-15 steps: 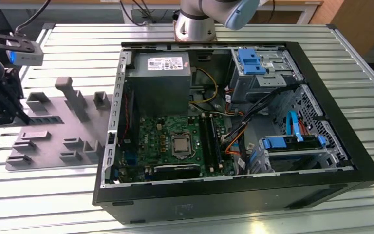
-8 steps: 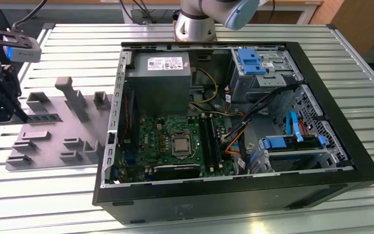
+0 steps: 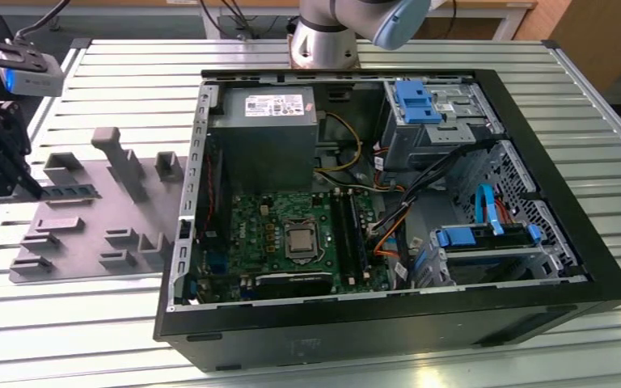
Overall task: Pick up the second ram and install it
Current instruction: 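Pick up the second ram and move it above second insertion slot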
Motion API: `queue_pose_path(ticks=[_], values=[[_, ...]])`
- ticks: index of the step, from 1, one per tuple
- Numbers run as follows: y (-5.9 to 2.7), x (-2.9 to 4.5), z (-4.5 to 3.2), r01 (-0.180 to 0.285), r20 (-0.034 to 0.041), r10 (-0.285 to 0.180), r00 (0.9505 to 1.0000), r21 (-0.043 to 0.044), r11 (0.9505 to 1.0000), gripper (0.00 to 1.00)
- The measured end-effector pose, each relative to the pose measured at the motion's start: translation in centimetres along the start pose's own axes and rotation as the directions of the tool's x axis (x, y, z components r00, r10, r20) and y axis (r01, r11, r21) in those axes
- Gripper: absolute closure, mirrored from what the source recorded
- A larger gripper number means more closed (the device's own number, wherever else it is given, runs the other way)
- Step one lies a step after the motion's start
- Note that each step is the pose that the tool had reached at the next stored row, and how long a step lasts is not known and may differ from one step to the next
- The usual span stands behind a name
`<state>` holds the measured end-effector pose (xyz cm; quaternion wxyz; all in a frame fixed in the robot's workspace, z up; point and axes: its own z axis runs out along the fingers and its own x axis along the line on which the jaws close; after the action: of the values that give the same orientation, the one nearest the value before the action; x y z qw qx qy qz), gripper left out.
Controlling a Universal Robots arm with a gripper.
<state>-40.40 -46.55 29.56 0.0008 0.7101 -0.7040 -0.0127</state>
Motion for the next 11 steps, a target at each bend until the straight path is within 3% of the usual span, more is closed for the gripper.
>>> queue_pose_path(ticks=[11], values=[[0.02,-0.06,-1.09,0.0,0.0,0.0,1.0,0.0,1.0,0.86]])
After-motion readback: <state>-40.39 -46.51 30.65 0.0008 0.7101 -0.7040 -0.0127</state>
